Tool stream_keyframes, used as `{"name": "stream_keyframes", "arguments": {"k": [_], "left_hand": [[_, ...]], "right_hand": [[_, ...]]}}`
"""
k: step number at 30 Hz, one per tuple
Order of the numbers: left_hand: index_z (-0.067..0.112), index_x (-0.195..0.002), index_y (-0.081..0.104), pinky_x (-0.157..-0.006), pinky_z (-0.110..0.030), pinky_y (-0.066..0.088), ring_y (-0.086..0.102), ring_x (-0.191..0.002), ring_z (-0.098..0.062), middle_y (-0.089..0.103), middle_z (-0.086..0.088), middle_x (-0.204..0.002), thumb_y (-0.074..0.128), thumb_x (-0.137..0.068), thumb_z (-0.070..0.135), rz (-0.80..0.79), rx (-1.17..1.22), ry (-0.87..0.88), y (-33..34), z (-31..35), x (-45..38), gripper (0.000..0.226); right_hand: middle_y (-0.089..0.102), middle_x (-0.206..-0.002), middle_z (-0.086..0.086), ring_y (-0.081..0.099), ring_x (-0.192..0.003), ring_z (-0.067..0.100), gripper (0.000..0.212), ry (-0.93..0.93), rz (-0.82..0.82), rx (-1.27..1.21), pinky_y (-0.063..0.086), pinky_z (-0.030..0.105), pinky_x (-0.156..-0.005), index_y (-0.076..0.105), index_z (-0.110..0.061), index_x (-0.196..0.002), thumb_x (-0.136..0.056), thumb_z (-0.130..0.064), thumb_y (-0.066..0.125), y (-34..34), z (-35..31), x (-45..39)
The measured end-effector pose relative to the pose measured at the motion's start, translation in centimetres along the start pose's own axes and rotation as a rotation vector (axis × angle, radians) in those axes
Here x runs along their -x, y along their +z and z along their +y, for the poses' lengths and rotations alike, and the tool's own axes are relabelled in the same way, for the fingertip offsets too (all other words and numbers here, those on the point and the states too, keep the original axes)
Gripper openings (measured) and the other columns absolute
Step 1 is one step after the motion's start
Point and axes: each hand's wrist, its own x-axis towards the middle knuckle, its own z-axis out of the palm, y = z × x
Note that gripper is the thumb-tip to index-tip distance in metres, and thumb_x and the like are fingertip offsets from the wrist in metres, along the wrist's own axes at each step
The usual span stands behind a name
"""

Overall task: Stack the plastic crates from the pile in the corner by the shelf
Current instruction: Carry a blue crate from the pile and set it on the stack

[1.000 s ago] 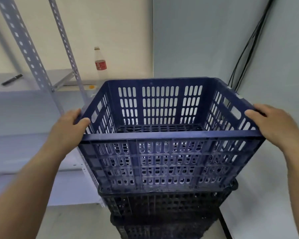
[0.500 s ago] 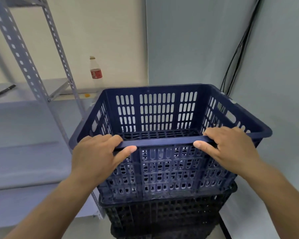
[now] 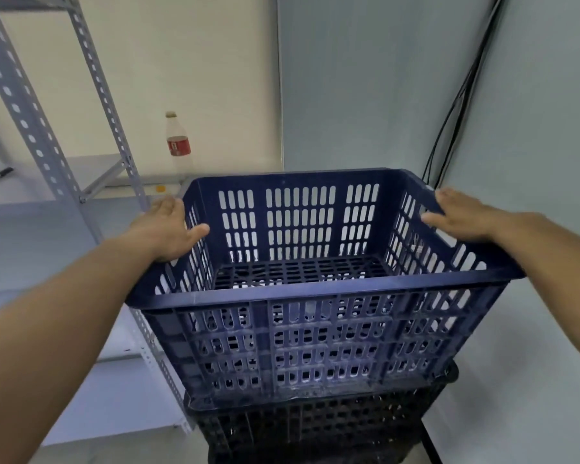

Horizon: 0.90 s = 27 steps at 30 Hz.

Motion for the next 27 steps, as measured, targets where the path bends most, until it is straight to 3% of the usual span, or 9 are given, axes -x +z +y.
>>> {"name": "stream_keyframes", "arguments": {"k": [3,9,12,18,23,27], "left_hand": [[0.006,-0.15,0.003,-0.118,-0.039,0.007,0.001,-0.147,-0.024,-0.001,-0.012,-0.16,0.032,-0.094,0.052,-0.048,0.127,0.009,0.7,-0.1,-0.2,0.079],[0.005,-0.149,0.008,-0.118,-0.042,0.011,0.006,-0.147,-0.027,0.004,-0.012,-0.16,0.037,-0.094,0.046,-0.013,0.117,0.017,0.2,-0.2,-0.7,0.074],[0.006,-0.149,0.007,-0.118,-0.04,0.011,0.006,-0.147,-0.026,0.003,-0.012,-0.16,0.038,-0.095,0.043,-0.006,0.132,0.026,0.2,0.0,-0.8,0.073],[0.006,-0.15,0.001,-0.118,-0.038,0.008,0.002,-0.147,-0.023,-0.004,-0.009,-0.16,0.035,-0.096,0.043,-0.027,0.133,-0.001,-0.7,0.5,0.4,0.074],[0.007,-0.149,-0.003,-0.118,-0.036,0.008,0.001,-0.147,-0.02,-0.009,-0.007,-0.16,0.031,-0.095,0.05,-0.069,0.101,-0.046,-1.0,1.1,1.5,0.077],[0.016,-0.151,0.0,-0.116,-0.044,0.017,0.007,-0.147,-0.022,-0.004,-0.006,-0.161,0.027,-0.092,0.059,0.024,0.0,-0.045,-1.6,1.0,1.7,0.078]], "right_hand": [[0.047,-0.112,0.012,0.05,-0.098,0.028,0.021,-0.061,-0.01,-0.116,0.038,0.036,-0.084,0.042,-0.013,-0.109,-0.098,-0.03,0.045,1.1,-0.1,-0.1],[0.056,-0.095,0.016,0.056,-0.085,0.034,0.016,-0.095,0.023,-0.168,0.043,0.04,-0.076,0.05,-0.01,-0.097,-0.097,-0.025,0.043,0.5,-0.2,-0.1],[0.054,-0.099,0.017,0.053,-0.09,0.031,0.019,-0.082,0.037,-0.183,0.037,0.036,-0.077,0.05,-0.004,-0.104,-0.099,-0.02,0.042,0.5,-0.3,-0.2],[0.052,-0.109,0.012,0.052,-0.095,0.027,0.018,-0.066,0.038,-0.179,0.039,0.036,-0.082,0.047,-0.014,-0.108,-0.097,-0.029,0.044,0.2,0.3,-0.1],[0.052,-0.118,0.006,0.056,-0.098,0.028,0.04,-0.021,0.031,-0.067,0.045,0.041,-0.086,0.043,-0.017,-0.122,-0.093,-0.044,0.048,0.8,0.8,-0.3],[0.047,-0.135,0.008,0.053,-0.113,0.03,0.059,0.017,0.027,-0.017,0.043,0.04,-0.093,0.034,-0.014,-0.139,-0.093,-0.048,0.048,0.6,0.5,-0.2]]}}
